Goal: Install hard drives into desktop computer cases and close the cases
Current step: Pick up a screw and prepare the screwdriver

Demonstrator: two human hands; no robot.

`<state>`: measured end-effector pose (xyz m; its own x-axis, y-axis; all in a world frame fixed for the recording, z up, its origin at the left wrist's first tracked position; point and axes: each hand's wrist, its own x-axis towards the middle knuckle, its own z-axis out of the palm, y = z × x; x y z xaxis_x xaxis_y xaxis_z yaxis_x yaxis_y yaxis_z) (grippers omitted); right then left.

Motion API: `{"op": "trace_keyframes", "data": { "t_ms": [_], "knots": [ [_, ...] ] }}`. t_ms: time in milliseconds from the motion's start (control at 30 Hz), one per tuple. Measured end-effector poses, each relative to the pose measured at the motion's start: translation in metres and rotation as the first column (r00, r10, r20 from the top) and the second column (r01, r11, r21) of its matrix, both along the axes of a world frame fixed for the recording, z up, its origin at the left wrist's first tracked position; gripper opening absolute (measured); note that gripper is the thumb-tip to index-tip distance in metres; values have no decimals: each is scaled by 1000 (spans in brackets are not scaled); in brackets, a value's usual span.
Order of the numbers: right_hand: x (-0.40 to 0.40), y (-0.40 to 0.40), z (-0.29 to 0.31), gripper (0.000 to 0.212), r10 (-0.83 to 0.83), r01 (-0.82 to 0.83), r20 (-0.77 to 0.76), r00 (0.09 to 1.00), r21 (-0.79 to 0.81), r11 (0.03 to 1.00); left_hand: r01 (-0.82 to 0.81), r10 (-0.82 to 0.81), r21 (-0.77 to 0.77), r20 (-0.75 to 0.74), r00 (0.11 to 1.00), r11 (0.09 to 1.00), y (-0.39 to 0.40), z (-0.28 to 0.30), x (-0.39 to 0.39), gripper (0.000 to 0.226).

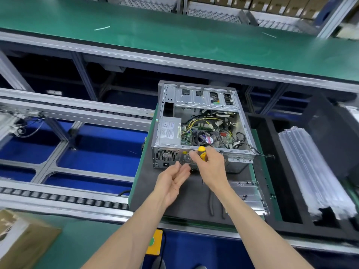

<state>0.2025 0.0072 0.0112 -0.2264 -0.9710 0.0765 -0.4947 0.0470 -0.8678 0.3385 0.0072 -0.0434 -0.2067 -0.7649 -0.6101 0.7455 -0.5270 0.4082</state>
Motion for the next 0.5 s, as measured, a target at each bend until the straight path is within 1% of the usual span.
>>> {"op": "trace_keyframes", "data": {
  "t_ms": [33, 133, 167, 200, 233, 267, 333, 400, 433, 500],
  "knots": [
    [1, 1, 0, 35, -6, 5, -35, 999, -20, 1000, -20, 20, 12, 18, 1000, 1000, 2, -2, 1, 11],
    [5, 4, 0, 48, -55, 51, -240, 969, -25, 998, -94, 90, 55, 72, 993, 994, 8, -7, 6, 12],
    [6, 6, 1, 54, -81, 79, -264, 961, -20, 997, -113, 107, 69, 82, 991, 991, 9, -9, 7, 11],
    [7, 7, 2, 59, -93, 90, -250, 964, -24, 996, -126, 119, 80, 89, 989, 989, 10, -10, 7, 11],
    [7, 8, 3, 60, -90, 84, -208, 974, -37, 996, -133, 125, 88, 92, 988, 987, 11, -10, 7, 11],
    [7, 10, 4, 57, -88, 80, -151, 985, -58, 995, -139, 131, 95, 91, 987, 986, 11, -10, 7, 11],
    [5, 16, 4, 38, -99, 97, -11, 995, -76, 992, -145, 139, 101, 68, 988, 984, 12, -10, 5, 12],
    [3, 24, 2, 16, -94, 100, 188, 978, -22, 995, -150, 148, 92, 30, 989, 984, 12, -8, 2, 13],
    [2, 29, 0, 9, -82, 81, 272, 959, 16, 997, -160, 160, 85, 10, 987, 984, 12, -7, 1, 13],
    [0, 39, -8, 7, -56, 24, 357, 932, 93, 995, -185, 188, 67, -40, 981, 980, 9, -4, -1, 14]
  ]
}}
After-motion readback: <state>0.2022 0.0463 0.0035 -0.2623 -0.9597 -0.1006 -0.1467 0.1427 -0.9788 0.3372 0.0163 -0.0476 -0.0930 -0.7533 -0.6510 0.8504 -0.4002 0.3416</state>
